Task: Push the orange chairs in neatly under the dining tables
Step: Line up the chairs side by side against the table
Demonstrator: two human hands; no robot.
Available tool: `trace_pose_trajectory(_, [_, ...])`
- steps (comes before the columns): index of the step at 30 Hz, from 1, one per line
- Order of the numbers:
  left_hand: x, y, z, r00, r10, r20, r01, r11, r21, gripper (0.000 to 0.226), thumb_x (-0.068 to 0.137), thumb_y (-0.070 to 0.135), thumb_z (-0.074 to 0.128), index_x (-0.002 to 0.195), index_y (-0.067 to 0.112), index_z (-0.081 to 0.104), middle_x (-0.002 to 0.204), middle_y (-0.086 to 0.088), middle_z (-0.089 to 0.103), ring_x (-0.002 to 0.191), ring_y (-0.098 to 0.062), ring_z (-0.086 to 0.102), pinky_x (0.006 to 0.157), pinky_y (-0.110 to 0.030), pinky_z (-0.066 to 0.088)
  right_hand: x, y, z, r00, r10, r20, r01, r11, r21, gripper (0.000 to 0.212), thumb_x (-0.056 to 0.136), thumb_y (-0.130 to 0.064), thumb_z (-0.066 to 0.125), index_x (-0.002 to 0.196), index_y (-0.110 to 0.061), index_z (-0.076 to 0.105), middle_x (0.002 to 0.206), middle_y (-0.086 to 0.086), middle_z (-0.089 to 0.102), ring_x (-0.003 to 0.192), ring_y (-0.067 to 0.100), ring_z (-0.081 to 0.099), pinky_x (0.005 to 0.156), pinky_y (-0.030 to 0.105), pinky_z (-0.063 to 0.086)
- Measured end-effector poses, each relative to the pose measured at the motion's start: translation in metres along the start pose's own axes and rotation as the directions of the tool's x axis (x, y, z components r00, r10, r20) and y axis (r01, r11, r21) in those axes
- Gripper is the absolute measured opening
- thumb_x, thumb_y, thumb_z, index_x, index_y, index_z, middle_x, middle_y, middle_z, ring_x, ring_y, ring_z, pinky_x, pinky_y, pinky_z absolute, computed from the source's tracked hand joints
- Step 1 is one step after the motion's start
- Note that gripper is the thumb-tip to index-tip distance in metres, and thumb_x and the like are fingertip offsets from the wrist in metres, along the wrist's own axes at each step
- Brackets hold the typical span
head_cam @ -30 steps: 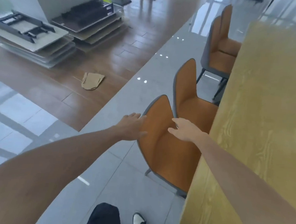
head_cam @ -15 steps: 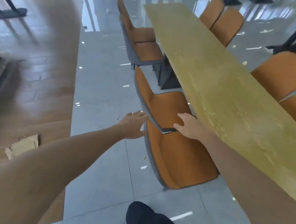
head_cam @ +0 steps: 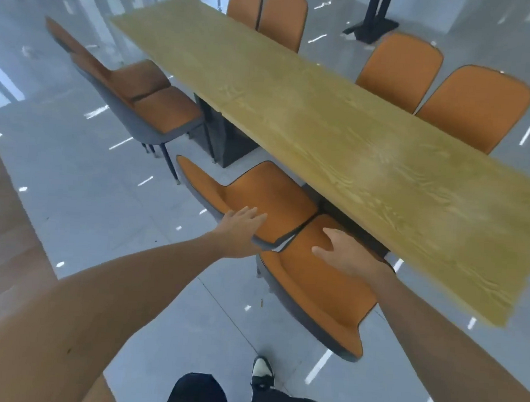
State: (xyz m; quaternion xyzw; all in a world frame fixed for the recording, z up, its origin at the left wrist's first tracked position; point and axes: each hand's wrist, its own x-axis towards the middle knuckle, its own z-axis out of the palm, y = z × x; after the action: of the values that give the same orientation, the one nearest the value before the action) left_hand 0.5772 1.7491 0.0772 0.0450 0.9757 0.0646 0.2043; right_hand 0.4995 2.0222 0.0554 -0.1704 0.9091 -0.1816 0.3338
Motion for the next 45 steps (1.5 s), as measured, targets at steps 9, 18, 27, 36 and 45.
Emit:
trace_pose_trajectory(9, [0.077,-0.068,0.002,0.954,0.193,0.231,-0.246,0.942,0.229,0.083,0.09,0.034,0.068,0.157,0.018,0.022,0.162,-0.011,0.025,0.15,-0.032,0.018,0.12,-0.055,0.02,-0.028,-0.036,0.102,0.967,0.191,0.167,-0.212,0.97,0.117,0.071,0.066,-0.081,0.066,0.115,-0.033,0.051,0.113,-0.013,0.057,0.109,0.017,0.059,0.083,0.029,0.046])
trace_pose_trajectory(18, [0.128,-0.178,0.028,0.89,0.348,0.295,-0.435,0.841,0.322,0.047,0.087,0.026,0.063,0.132,0.022,0.048,0.129,0.0,0.057,0.12,-0.023,0.052,0.103,-0.042,0.042,-0.001,-0.074,0.173,0.824,0.47,-0.316,-0.495,0.869,-0.002,0.04,0.081,-0.029,0.06,0.12,-0.03,0.056,0.092,-0.006,0.066,0.084,0.022,0.061,0.063,0.029,0.038])
trace_pose_trajectory(27, [0.14,-0.202,0.043,0.847,0.524,0.092,-0.526,0.8,0.288,0.014,0.077,0.019,0.065,0.084,0.029,0.059,0.07,0.009,0.06,0.059,-0.017,0.051,0.045,-0.026,0.029,0.011,-0.08,0.183,0.747,0.53,-0.402,-0.565,0.824,0.037,0.034,0.066,-0.023,0.063,0.096,-0.038,0.067,0.056,-0.011,0.053,0.052,0.014,0.05,0.043,0.022,0.028])
trace_pose_trajectory(36, [0.137,-0.199,0.054,0.874,0.481,0.066,-0.477,0.826,0.299,0.019,0.063,0.013,0.069,0.075,0.028,0.066,0.058,0.009,0.057,0.049,-0.016,0.049,0.042,-0.021,0.015,0.018,-0.093,0.189,0.747,0.454,-0.486,-0.505,0.863,0.03,0.026,0.05,-0.017,0.07,0.071,-0.032,0.066,0.046,-0.01,0.047,0.04,0.012,0.038,0.04,0.016,0.019])
trace_pose_trajectory(45, [0.132,-0.192,0.06,0.878,0.476,0.042,-0.464,0.828,0.313,0.015,0.064,0.018,0.071,0.075,0.027,0.067,0.057,0.008,0.057,0.048,-0.015,0.048,0.042,-0.021,0.013,0.013,-0.092,0.185,0.763,0.426,-0.487,-0.456,0.888,0.062,0.028,0.046,-0.011,0.067,0.064,-0.029,0.057,0.043,-0.009,0.039,0.037,0.014,0.033,0.041,0.015,0.015])
